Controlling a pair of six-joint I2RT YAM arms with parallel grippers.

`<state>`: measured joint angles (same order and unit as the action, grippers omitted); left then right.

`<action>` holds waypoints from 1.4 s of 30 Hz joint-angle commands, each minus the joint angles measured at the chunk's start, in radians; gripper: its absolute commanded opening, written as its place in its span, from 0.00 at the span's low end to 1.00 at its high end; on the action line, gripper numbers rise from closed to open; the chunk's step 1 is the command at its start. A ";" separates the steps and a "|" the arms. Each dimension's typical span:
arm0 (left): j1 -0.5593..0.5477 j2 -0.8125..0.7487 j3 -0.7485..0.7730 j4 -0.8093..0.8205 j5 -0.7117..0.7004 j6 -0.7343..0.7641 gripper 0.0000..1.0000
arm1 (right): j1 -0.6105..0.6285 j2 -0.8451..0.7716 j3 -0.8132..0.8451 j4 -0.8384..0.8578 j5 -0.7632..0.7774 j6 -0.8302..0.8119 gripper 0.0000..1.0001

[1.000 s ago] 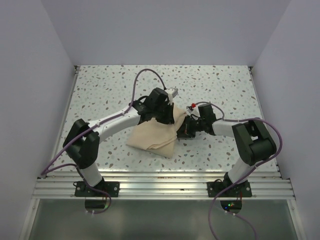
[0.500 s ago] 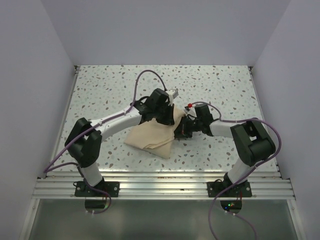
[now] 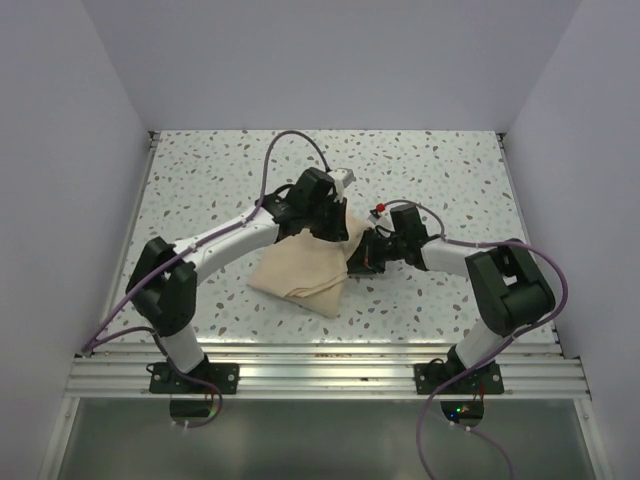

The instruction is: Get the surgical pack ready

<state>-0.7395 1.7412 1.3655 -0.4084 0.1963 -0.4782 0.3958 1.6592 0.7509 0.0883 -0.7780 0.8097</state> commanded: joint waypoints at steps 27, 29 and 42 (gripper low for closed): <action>-0.034 0.073 -0.057 0.092 0.100 -0.005 0.09 | 0.008 0.085 -0.015 0.218 -0.078 0.085 0.00; -0.050 0.087 -0.052 0.089 0.098 -0.011 0.08 | 0.008 0.100 -0.030 0.257 -0.081 0.103 0.00; -0.057 -0.015 -0.074 0.023 0.031 -0.003 0.10 | -0.115 0.027 -0.055 -0.013 -0.066 -0.079 0.00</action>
<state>-0.7712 1.7943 1.2942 -0.3710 0.2050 -0.4789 0.3347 1.7317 0.7055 0.2295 -0.8562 0.8639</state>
